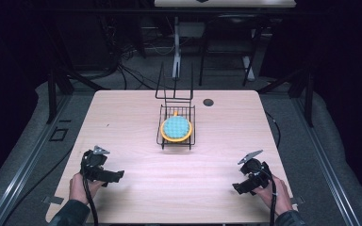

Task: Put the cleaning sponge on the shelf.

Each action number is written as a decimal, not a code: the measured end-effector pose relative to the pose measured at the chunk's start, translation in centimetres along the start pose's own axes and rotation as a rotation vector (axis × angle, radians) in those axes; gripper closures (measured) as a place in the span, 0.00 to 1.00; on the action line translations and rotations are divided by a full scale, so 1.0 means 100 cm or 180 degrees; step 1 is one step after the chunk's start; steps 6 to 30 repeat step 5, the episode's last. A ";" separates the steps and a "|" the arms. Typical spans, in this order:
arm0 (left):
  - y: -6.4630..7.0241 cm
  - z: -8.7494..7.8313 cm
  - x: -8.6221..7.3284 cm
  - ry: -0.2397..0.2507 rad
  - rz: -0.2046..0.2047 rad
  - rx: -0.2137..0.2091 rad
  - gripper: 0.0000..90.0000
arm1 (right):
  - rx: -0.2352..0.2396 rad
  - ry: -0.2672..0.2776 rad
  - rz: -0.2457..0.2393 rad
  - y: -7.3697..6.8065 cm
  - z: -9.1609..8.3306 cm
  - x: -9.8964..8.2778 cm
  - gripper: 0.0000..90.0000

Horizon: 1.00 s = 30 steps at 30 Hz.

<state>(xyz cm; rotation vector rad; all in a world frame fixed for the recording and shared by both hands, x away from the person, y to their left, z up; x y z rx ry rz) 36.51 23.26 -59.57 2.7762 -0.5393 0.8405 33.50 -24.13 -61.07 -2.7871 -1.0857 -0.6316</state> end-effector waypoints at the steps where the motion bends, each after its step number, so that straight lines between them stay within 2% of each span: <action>1: -0.001 0.000 0.000 0.0001 -0.0005 -0.0001 0.00 | 0.0010 0.0003 0.0007 -0.001 0.000 0.000 0.08; 3: -0.001 0.000 -0.001 -0.0020 -0.0034 0.0002 0.00 | 0.0000 0.0019 -0.0002 -0.002 0.000 0.001 0.08; 30: -0.003 0.000 -0.001 -0.0021 -0.0020 0.0014 0.00 | -0.0003 0.0014 -0.0021 -0.001 0.000 0.001 0.08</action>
Point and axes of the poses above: each handheld gripper's, and its own axes: z roughly forward along the jaws, x roughly out of its top, y roughly to its right, the point moved 7 cm from there along z, roughly forward along the jaws, and after that the axes turned 4 degrees about -z, right-handed, at the moved point
